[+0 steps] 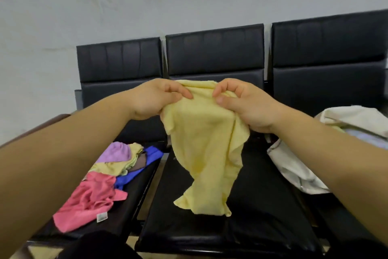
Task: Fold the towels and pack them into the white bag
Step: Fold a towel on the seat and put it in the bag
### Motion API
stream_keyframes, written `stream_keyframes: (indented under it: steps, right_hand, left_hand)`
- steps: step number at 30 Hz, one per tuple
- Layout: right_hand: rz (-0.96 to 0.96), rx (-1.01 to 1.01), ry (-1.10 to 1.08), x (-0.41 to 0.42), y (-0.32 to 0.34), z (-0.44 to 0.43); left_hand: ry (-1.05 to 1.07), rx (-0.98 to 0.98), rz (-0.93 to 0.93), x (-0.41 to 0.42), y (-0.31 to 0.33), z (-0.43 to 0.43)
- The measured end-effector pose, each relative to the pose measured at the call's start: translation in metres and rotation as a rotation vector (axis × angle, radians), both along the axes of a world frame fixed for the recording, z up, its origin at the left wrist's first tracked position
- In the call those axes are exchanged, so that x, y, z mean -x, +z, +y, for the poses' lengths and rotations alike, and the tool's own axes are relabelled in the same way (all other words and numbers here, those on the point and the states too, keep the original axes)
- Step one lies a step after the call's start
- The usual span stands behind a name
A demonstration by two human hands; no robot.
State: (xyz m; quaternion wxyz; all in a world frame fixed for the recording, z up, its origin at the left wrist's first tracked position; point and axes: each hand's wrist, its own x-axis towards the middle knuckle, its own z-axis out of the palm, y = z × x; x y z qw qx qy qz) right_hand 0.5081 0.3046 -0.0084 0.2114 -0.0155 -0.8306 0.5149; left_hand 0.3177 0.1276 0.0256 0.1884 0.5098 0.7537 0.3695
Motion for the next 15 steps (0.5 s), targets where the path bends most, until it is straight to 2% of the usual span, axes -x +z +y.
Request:
stream_keyframes:
  steps: [2, 4, 6, 8, 10, 12, 15]
  right_hand:
    - [-0.073, -0.084, 0.070, -0.008, 0.008, -0.004]
    - [-0.276, -0.342, 0.135, -0.013, 0.017, -0.009]
    - [-0.440, -0.608, 0.089, -0.013, 0.026, -0.012]
    - [-0.408, -0.717, -0.038, -0.011, 0.040, -0.008]
    - [-0.263, -0.651, -0.159, -0.014, 0.055, 0.000]
    - [-0.149, -0.486, -0.180, -0.019, 0.063, 0.006]
    - [-0.082, -0.239, -0.087, -0.023, 0.056, 0.004]
  left_hand:
    - [0.065, -0.104, -0.028, -0.012, 0.007, 0.000]
    - [0.068, -0.151, 0.064, -0.021, 0.018, -0.002]
    - [-0.034, -0.119, 0.173, -0.026, 0.027, -0.007]
    - [-0.164, 0.025, 0.245, -0.030, 0.029, -0.012]
    - [-0.227, 0.218, 0.417, -0.028, 0.024, -0.012]
    - [-0.211, 0.309, 0.571, -0.020, 0.019, -0.011]
    - [-0.153, 0.187, 0.478, -0.007, 0.018, -0.011]
